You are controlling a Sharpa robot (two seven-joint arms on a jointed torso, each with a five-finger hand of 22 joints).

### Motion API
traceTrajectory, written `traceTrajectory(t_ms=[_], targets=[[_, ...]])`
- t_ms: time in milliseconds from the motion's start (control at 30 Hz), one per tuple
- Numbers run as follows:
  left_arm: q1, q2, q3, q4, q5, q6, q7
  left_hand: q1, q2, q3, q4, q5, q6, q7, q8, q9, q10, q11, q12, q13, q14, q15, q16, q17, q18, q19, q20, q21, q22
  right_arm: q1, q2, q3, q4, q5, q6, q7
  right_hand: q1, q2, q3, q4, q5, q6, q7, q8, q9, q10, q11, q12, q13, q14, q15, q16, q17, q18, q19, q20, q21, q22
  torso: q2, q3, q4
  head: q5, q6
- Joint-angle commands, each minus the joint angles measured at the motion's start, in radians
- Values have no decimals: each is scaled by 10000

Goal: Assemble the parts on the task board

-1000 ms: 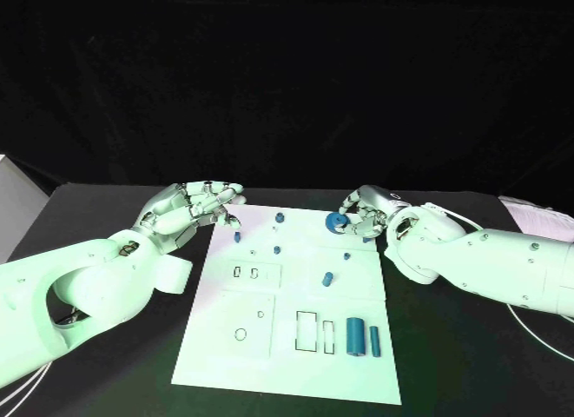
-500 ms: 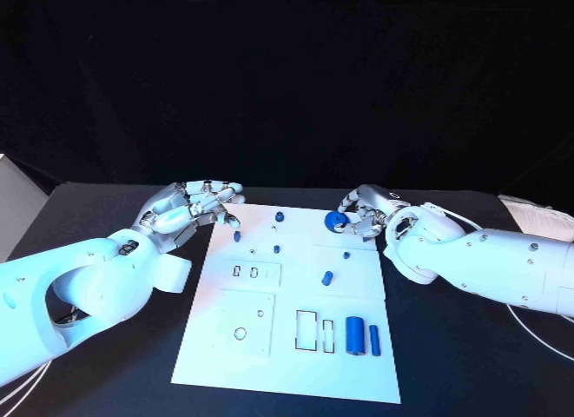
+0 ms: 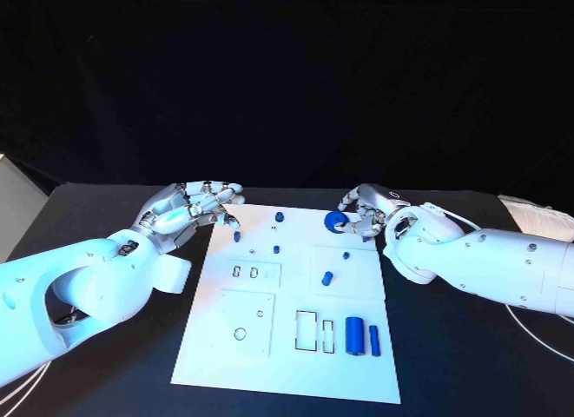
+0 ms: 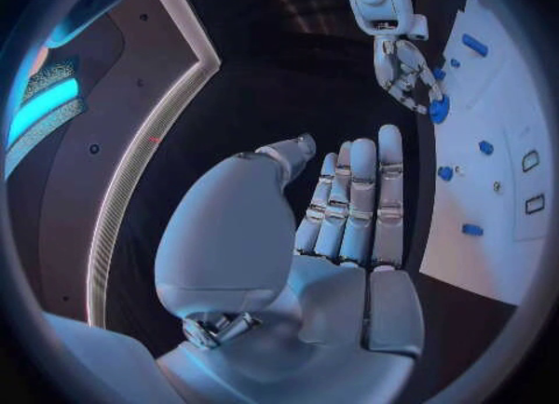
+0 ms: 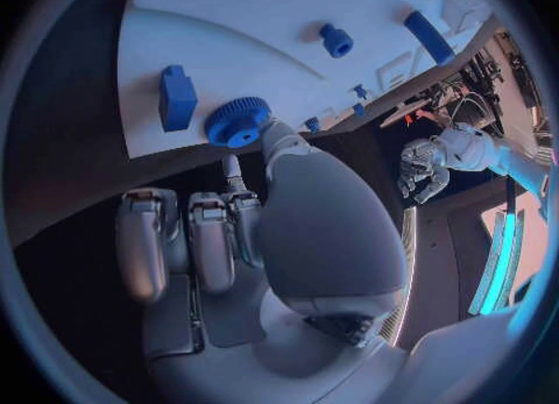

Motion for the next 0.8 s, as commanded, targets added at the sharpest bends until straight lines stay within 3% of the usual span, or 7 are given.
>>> traceTrajectory(t_ms=[33,533,800], targets=[[9,21,8,17,37,178,35,-87,18,10,53,-7,-74,0,61,10,-73,13,51,16,-57,-19,59,-16,120,-79,12,33,8,-10,40,1,-41,-155,207,-77,-47,-86,-72,-6,-5,-80,14,-48,-12,174,59,-56,1724,984,101,22,2379,-163,453,82,-42,1515,4,-2,7,-1,-6],[9,25,8,8,37,176,12,-129,44,14,97,-6,-97,9,63,16,-93,22,64,28,-63,-11,77,-28,119,-103,19,60,26,-126,204,0,-221,-56,694,-77,-84,11,-96,-2,27,-62,19,-38,-5,195,67,-39,1749,989,114,29,2402,-164,452,99,-39,1523,6,2,-10,23,-69],[9,25,8,4,37,178,6,-129,44,14,97,-6,-97,9,63,16,-93,22,64,28,-63,-11,77,-28,119,-103,19,60,26,-131,197,0,-186,24,474,49,166,785,659,-75,189,373,-71,163,49,283,-17,27,1846,990,52,31,2411,-163,450,64,-32,1555,4,4,-10,6,-87]])
